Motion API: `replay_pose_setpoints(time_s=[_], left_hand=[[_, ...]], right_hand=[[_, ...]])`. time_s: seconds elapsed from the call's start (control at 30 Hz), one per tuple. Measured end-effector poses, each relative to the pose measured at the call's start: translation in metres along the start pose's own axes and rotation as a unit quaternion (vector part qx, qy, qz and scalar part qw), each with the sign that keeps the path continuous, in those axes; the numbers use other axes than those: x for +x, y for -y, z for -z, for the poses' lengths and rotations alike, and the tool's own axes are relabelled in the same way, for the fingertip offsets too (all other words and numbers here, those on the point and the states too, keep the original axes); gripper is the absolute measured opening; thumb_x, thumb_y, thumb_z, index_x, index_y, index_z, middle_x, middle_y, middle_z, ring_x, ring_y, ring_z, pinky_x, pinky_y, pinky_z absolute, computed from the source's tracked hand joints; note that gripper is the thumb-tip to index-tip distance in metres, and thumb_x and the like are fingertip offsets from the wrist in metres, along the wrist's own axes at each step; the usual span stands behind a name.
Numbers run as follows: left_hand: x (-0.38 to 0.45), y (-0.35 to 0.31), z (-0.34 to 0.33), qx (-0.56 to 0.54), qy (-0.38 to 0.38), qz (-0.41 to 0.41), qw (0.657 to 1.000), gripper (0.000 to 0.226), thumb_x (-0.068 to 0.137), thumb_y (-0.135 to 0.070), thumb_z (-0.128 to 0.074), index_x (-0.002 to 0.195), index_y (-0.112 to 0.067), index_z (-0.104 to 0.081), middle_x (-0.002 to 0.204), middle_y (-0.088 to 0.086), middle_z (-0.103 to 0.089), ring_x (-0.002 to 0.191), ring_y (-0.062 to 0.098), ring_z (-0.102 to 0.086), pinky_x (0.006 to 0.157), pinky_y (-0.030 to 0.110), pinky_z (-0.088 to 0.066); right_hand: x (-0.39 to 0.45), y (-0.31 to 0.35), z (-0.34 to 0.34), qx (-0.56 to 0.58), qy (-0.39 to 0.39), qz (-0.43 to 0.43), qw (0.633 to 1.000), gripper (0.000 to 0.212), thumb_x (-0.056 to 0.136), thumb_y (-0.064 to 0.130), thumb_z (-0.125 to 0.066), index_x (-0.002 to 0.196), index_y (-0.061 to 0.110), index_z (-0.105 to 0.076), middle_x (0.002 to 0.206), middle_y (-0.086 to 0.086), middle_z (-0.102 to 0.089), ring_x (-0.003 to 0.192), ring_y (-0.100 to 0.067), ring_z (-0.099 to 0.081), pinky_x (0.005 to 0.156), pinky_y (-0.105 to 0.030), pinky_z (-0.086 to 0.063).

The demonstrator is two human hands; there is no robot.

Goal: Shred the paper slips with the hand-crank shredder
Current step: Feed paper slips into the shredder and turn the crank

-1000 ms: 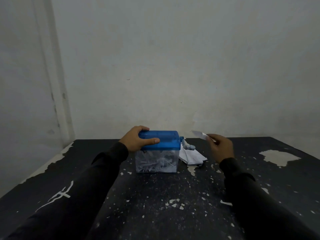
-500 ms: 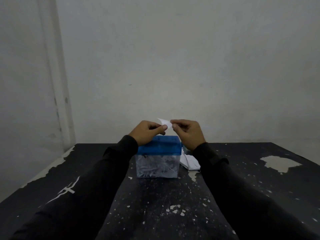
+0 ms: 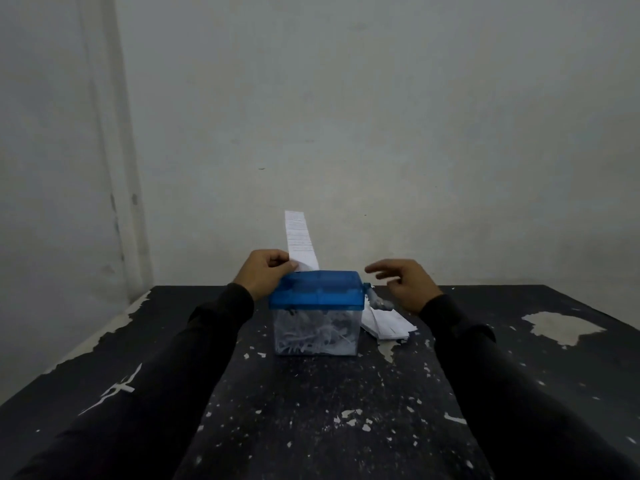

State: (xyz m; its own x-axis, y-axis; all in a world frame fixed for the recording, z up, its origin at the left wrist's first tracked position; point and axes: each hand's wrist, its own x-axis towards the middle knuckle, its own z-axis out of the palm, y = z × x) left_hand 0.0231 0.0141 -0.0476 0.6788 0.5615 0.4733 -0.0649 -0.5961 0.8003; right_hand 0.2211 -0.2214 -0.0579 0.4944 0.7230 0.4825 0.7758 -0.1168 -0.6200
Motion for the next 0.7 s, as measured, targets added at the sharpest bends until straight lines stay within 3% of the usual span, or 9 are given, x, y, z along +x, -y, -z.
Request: replay_pose_setpoints(time_s=[0.07,0.13,0.2,0.27,0.37,0.5,0.7], left_hand=[[0.000,0.005,0.001,0.000,0.001,-0.001,1.000,0.006,0.096,-0.009,-0.069,0.096,-0.007,-0.075,0.093,0.000,-0.074,0.082,0.005,-0.066,0.072,0.012,-0.049],[-0.001,0.008,0.002,-0.002,0.007,0.002,1.000,0.007,0.096,-0.010,-0.069,0.098,-0.008,-0.075,0.098,0.001,-0.074,0.087,0.006,-0.067,0.073,0.010,-0.049],[-0.001,0.010,0.002,-0.006,0.012,0.007,1.000,0.007,0.096,-0.011,-0.069,0.099,-0.010,-0.075,0.100,0.000,-0.074,0.090,0.009,-0.068,0.075,0.011,-0.051],[-0.002,0.012,0.001,-0.006,0.015,0.014,1.000,0.008,0.095,-0.011,-0.070,0.099,-0.008,-0.076,0.099,0.000,-0.074,0.090,0.011,-0.069,0.073,0.011,-0.052],[-0.002,0.016,0.000,0.023,0.021,0.003,0.999,0.010,0.095,-0.010,-0.070,0.099,-0.003,-0.076,0.104,0.001,-0.073,0.095,0.012,-0.068,0.074,0.009,-0.051],[-0.002,0.014,0.001,0.039,0.018,-0.002,0.999,0.009,0.094,-0.007,-0.069,0.088,-0.004,-0.075,0.101,0.001,-0.072,0.091,0.010,-0.067,0.070,0.007,-0.050],[-0.002,0.013,0.000,0.046,0.013,-0.012,0.999,0.023,0.096,-0.012,-0.068,0.075,-0.003,-0.073,0.094,0.001,-0.072,0.083,0.009,-0.066,0.066,0.008,-0.048]], right_hand=[[-0.010,-0.013,0.007,-0.027,0.056,0.006,0.998,0.048,0.090,-0.001,-0.065,0.128,0.029,-0.065,0.129,0.010,-0.062,0.120,-0.015,-0.060,0.093,-0.025,-0.052],[-0.019,-0.021,0.007,-0.048,0.098,0.040,0.993,0.063,0.086,0.020,-0.079,0.143,0.032,-0.054,0.141,0.012,-0.055,0.125,-0.006,-0.054,0.098,-0.022,-0.050],[-0.025,-0.024,0.005,-0.054,0.116,0.070,0.989,0.072,0.084,0.027,-0.082,0.145,0.040,-0.047,0.149,0.017,-0.048,0.128,0.001,-0.050,0.102,-0.021,-0.049],[-0.027,-0.024,0.002,-0.049,0.105,0.091,0.989,0.068,0.084,0.037,-0.081,0.142,0.049,-0.046,0.152,0.023,-0.044,0.130,0.001,-0.050,0.103,-0.030,-0.051],[-0.027,-0.022,-0.001,-0.047,0.088,0.116,0.988,0.063,0.085,0.052,-0.073,0.143,0.046,-0.050,0.151,0.027,-0.045,0.130,-0.006,-0.053,0.099,-0.043,-0.054],[-0.031,-0.019,-0.005,-0.039,0.085,0.135,0.986,0.062,0.091,0.050,-0.070,0.148,0.040,-0.047,0.147,0.021,-0.052,0.129,-0.003,-0.054,0.102,-0.044,-0.052],[-0.023,-0.012,-0.003,0.008,0.057,0.121,0.991,0.046,0.090,0.049,-0.069,0.131,0.029,-0.067,0.127,0.010,-0.069,0.112,-0.017,-0.068,0.095,-0.046,-0.056]])
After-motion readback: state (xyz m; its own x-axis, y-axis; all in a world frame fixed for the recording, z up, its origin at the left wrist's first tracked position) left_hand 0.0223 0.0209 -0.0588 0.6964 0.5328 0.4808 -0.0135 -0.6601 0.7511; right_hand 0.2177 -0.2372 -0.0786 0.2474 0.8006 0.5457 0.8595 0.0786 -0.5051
